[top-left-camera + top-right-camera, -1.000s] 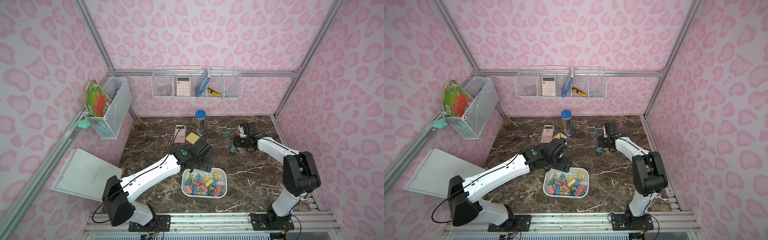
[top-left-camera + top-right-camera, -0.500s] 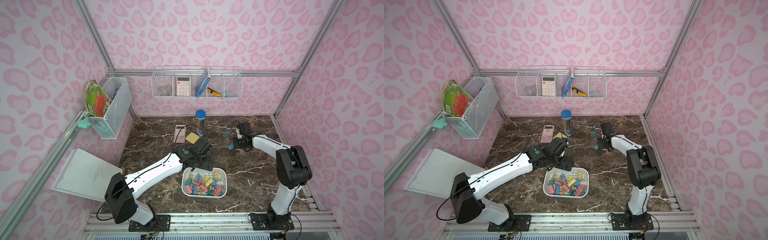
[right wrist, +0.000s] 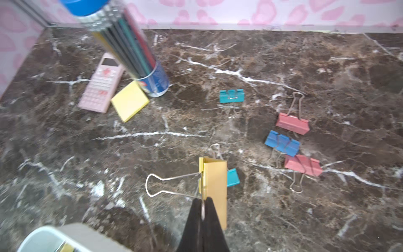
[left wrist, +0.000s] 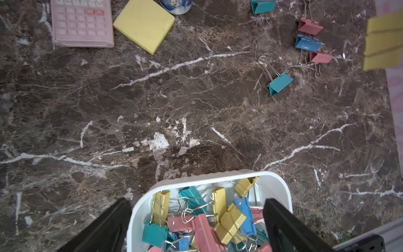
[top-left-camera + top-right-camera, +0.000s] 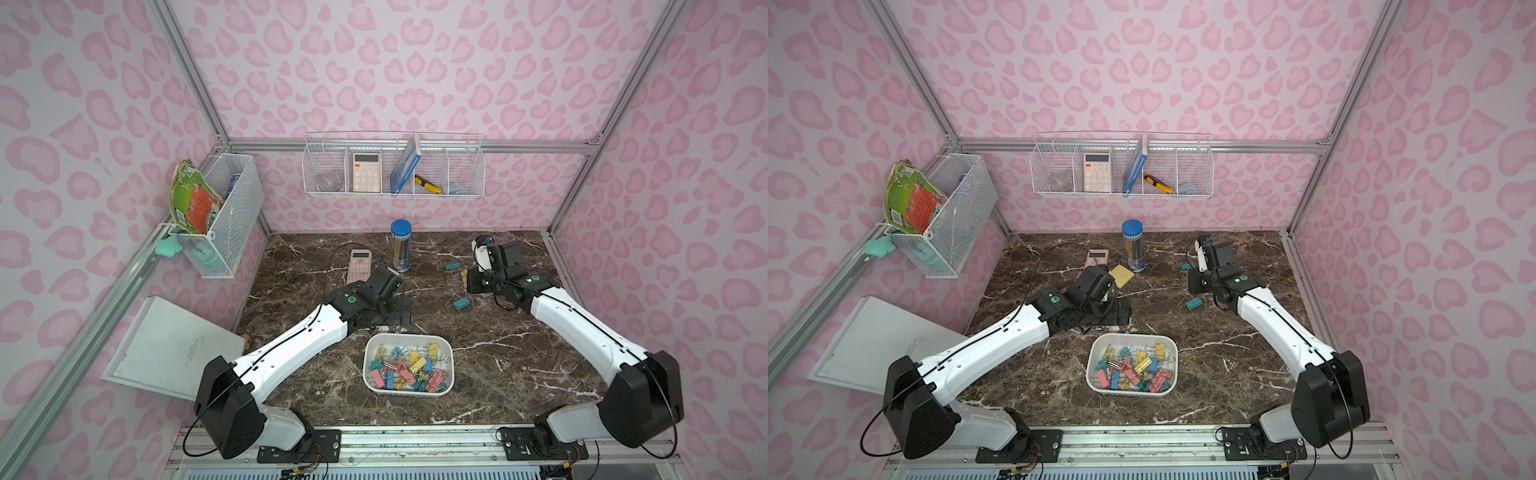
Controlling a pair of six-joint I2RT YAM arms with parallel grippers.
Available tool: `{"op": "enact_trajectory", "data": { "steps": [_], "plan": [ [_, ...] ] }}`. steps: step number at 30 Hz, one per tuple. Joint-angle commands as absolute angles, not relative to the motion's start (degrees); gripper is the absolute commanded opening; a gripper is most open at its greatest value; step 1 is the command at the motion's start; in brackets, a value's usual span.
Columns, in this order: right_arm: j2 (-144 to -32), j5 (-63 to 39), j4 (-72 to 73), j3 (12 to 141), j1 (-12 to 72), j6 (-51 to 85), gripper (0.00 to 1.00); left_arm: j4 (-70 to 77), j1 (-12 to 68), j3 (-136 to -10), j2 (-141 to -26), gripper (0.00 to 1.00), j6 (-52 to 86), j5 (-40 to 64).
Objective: Put the binder clips in the storage box
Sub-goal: Pick up the binder clip at the center of the board, then place the binder clip in the storage box.
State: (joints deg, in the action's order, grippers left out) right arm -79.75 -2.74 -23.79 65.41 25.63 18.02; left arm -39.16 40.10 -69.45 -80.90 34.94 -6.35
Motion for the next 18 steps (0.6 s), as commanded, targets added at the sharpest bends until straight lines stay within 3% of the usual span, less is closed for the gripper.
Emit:
{"op": "enact_trajectory", "data": {
  "steps": [1, 6, 10, 14, 18],
  "plan": [
    [-74.91, -9.93, -27.55, 61.46, 27.67, 22.07, 0.00, -37.54, 39.23, -69.04, -80.51, 0.99, 36.54, -6.64],
    [-68.09, -18.44, -22.39, 52.18, 39.74, 31.51, 0.00, -35.63, 38.01, -67.72, -79.99, 0.99, 39.11, -7.09],
    [-68.85, -15.39, -19.37, 47.28, 47.60, 36.77, 0.00, -34.17, 36.76, -67.49, -80.34, 0.99, 39.93, -5.75],
    [-71.11, -13.52, -19.43, 42.86, 49.55, 37.19, 0.01, -33.90, 36.67, -69.11, -82.05, 0.99, 38.14, -3.33],
    [-70.85, -10.80, -20.19, 45.16, 49.84, 36.44, 0.33, -30.46, 36.65, -71.38, -85.14, 0.95, 35.60, 2.78]
  ]
}}
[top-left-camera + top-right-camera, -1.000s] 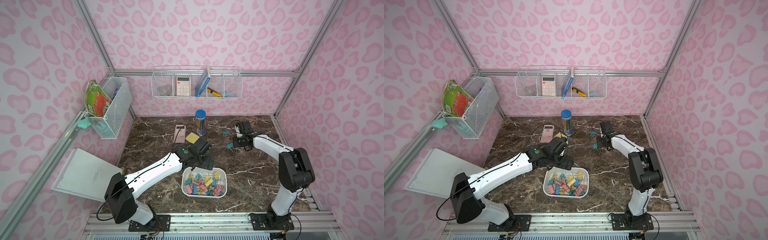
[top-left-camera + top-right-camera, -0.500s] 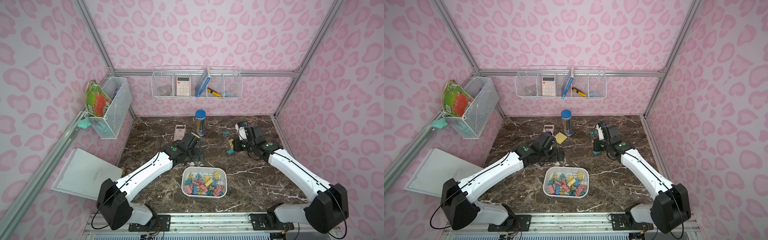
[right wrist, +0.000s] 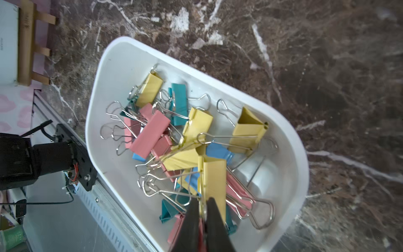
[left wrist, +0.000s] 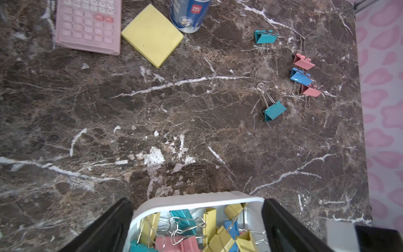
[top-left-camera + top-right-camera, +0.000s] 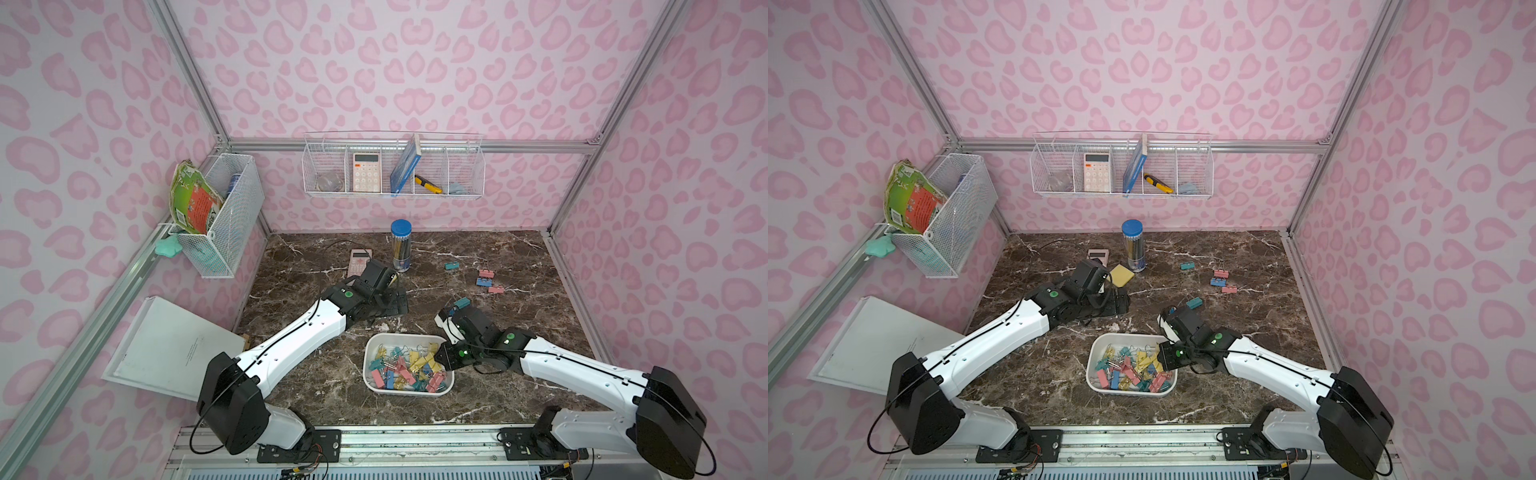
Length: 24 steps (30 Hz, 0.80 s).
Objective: Put the binder clips in the storage box
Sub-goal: Place the binder clip in the storage box.
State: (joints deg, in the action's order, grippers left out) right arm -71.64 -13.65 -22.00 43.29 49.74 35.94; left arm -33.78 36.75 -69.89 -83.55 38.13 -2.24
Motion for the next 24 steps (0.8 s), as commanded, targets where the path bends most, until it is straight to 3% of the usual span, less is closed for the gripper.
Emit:
{"op": "enact_trajectory", "data": {
  "steps": [1, 4, 7, 11, 14, 20, 24],
  "plan": [
    [-69.54, -8.99, -20.58, 46.32, 49.90, 36.24, 0.37, -30.48, 36.65, -73.16, -86.83, 0.94, 35.05, 4.29],
    [-63.52, -0.58, -22.90, 48.16, 47.84, 37.83, 0.47, -31.16, 36.81, -79.48, -93.00, 0.87, 33.33, 7.32],
    [-54.45, 0.76, -22.40, 44.48, 37.92, 39.65, 0.54, -31.11, 38.12, -87.13, -100.47, 0.80, 29.13, 9.08],
    [-44.41, -9.49, -21.04, 39.25, 15.92, 37.88, 0.61, -33.54, 40.54, -99.46, -112.68, 0.77, 18.22, 11.59],
    [-43.73, -15.49, -23.19, 39.15, 5.52, 35.29, 0.61, -38.60, 42.30, -111.31, -122.82, 0.75, 7.61, 14.07],
    [-44.73, -18.75, -22.13, 38.46, 3.10, 34.61, 0.61, -46.72, 44.38, -133.43, -141.68, 0.73, -5.89, 13.23],
    [-44.74, -19.51, -20.94, 37.33, 3.08, 35.14, 0.61, -48.16, 44.30, -139.46, -147.20, 0.71, -7.30, 12.33]
  ]
}}
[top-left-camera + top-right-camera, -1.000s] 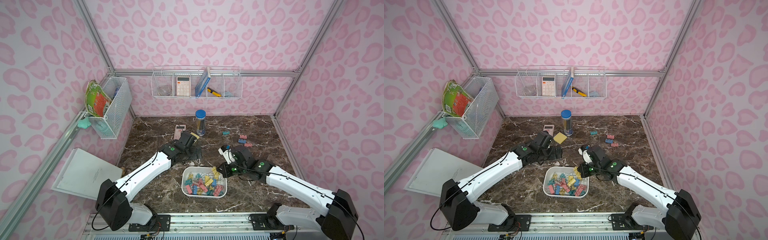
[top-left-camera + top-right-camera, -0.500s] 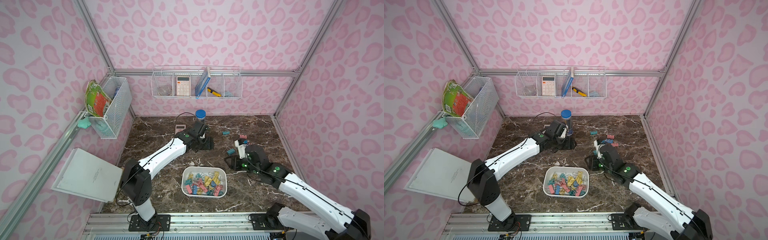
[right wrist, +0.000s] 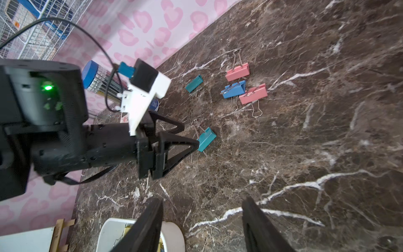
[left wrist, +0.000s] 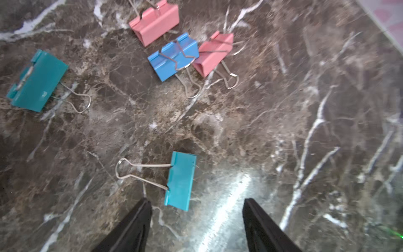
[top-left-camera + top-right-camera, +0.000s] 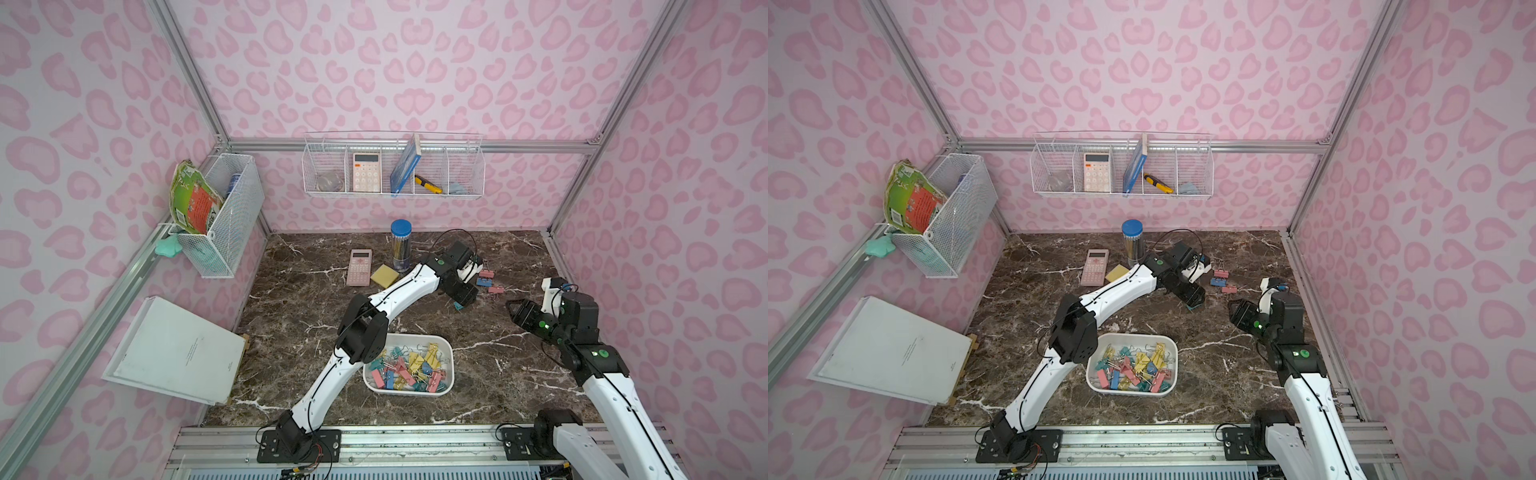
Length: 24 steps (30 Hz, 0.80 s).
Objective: Put the binder clips in the storage box
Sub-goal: Pick up the binder clip at the center of the board.
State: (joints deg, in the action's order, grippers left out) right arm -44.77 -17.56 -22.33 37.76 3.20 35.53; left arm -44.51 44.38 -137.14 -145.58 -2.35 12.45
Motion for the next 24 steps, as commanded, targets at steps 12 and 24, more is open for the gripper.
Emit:
{"op": "enact_trajectory", "data": {
  "steps": [12, 24],
  "plan": [
    [-46.63, -21.89, -17.32, 35.59, 3.92, 35.70, 0.61, -46.96, 44.10, -141.41, -152.18, 0.62, -9.84, 13.64],
    [-46.96, -22.06, -17.31, 36.18, 3.93, 35.59, 0.61, -49.17, 45.13, -142.39, -155.55, 0.46, -12.89, 9.18]
  ]
}}
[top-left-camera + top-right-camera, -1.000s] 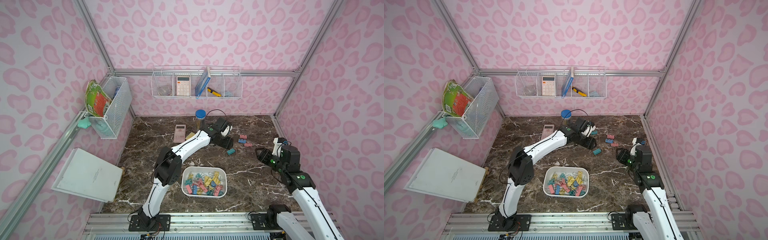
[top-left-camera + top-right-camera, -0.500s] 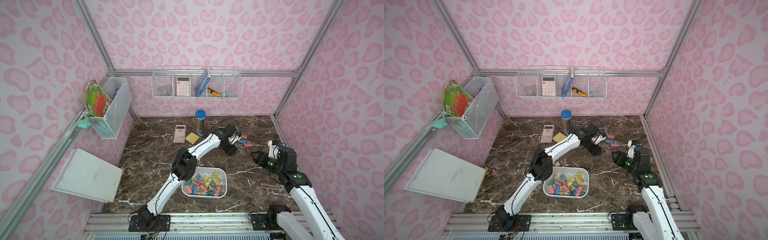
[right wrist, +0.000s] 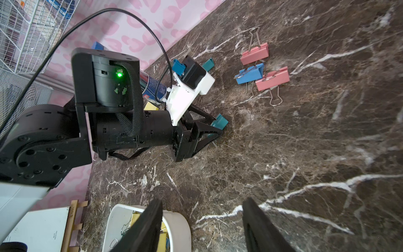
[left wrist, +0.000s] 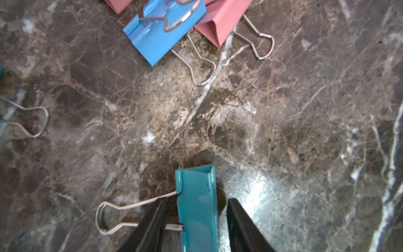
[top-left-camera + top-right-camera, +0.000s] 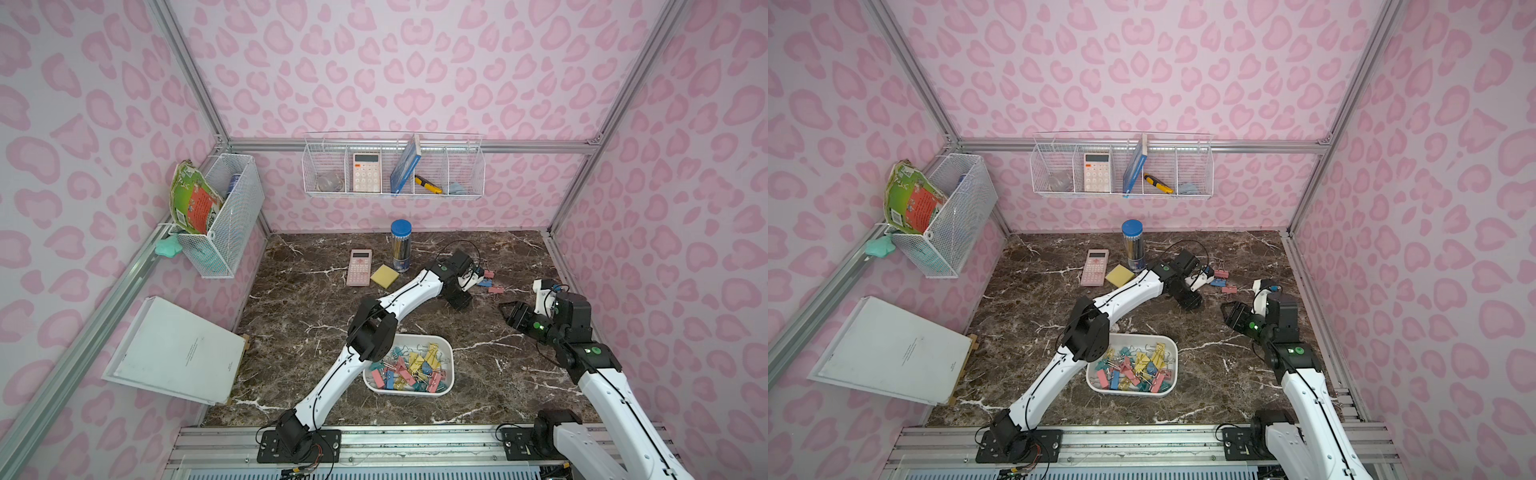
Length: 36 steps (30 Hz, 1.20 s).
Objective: Put the binder clips in the storage box
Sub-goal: Pick up the binder clip at the center of the board.
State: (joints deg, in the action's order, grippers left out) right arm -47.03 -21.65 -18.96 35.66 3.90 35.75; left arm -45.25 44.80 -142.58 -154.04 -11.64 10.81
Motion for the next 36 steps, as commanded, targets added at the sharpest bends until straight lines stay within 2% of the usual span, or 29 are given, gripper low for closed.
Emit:
{"op": "enact_trajectory", "data": {
  "steps": [1, 3, 5, 9, 19, 28, 33, 36],
  "plan": [
    [-47.00, -22.06, -17.31, 36.18, 3.94, 35.63, 0.61, -49.37, 45.18, -142.42, -155.64, 0.45, -12.76, 8.86],
    [-46.85, -22.15, -17.27, 36.04, 3.90, 35.81, 0.61, -49.44, 45.35, -142.30, -155.79, 0.47, -12.59, 8.55],
    [-46.81, -22.31, -17.14, 36.10, 3.89, 35.94, 0.61, -48.99, 45.68, -142.34, -156.00, 0.54, -12.60, 7.78],
    [-46.50, -22.24, -17.47, 36.75, 3.95, 35.90, 0.61, -48.08, 46.12, -142.78, -156.61, 0.57, -12.91, 7.24],
    [-45.02, -21.63, -17.58, 36.58, 3.80, 36.81, 0.62, -47.24, 46.67, -141.75, -153.64, 0.36, -10.01, 7.00],
    [-46.08, -23.94, -14.64, 37.07, -0.51, 39.02, 0.62, -35.97, 46.68, -128.51, -137.80, 0.31, -1.87, 15.62],
    [-47.73, -24.16, -13.05, 37.32, -1.05, 39.11, 0.63, -36.26, 46.67, -125.25, -130.47, 0.27, 3.18, 21.04],
    [-49.50, -25.18, -12.15, 37.76, -1.28, 38.72, 0.63, -36.87, 46.67, -118.37, -122.49, 0.26, 7.41, 22.76]
  ]
}}
